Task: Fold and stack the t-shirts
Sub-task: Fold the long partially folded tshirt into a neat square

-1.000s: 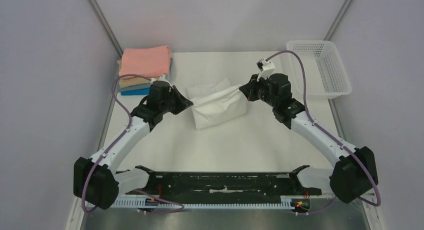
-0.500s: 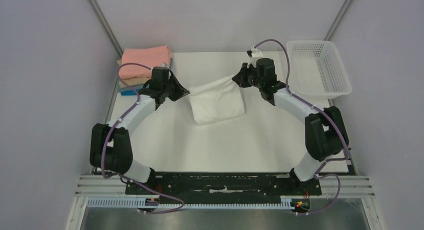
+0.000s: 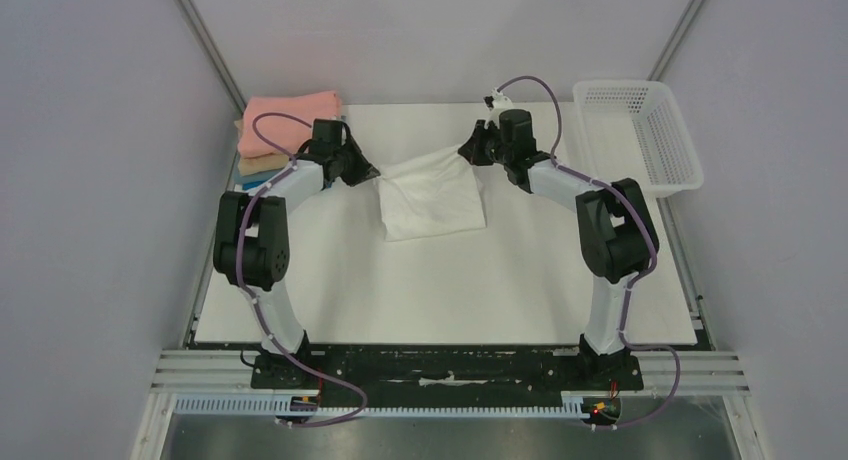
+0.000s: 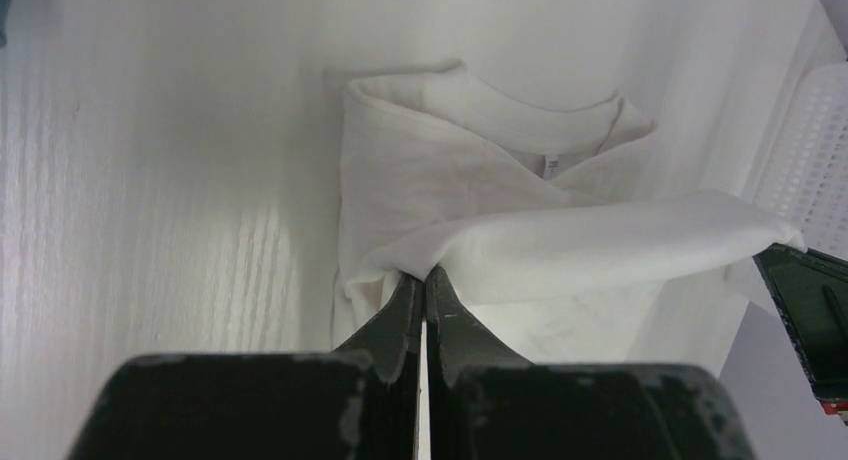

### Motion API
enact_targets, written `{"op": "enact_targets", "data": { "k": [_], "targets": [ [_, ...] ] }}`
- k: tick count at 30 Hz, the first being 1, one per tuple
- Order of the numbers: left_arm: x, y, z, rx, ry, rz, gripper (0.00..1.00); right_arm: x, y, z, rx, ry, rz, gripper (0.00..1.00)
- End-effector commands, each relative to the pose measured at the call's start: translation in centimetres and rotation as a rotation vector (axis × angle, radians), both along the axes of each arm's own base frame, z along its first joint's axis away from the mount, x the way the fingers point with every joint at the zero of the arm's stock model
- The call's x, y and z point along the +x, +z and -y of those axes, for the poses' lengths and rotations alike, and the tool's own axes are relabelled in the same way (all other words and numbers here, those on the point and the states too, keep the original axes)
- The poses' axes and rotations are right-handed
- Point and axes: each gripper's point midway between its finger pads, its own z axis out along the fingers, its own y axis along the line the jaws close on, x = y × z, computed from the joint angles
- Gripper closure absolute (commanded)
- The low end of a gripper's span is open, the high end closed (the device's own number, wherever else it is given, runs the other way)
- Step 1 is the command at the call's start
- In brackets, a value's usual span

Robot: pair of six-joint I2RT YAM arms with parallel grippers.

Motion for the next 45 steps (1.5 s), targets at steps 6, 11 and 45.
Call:
{"op": "enact_targets", "data": {
  "k": [6, 11, 45],
  "targets": [
    [3.6, -0.8, 0.4, -0.019, -0.080, 0.044, 0.98, 3.5, -0.4, 1.2, 0.042, -0.095, 0.053, 1.00],
    [4.2, 0.0, 1.4, -0.053, -0.126, 0.084, 0.98, 3.4, -0.5, 1.1, 0.075, -0.081, 0.065, 1.00],
    [9.2, 5.2, 3.4, -0.087, -0.189, 0.163, 0.36, 5.4, 2.6, 5.4, 0.025, -0.164, 0.120, 0.02]
  ]
}}
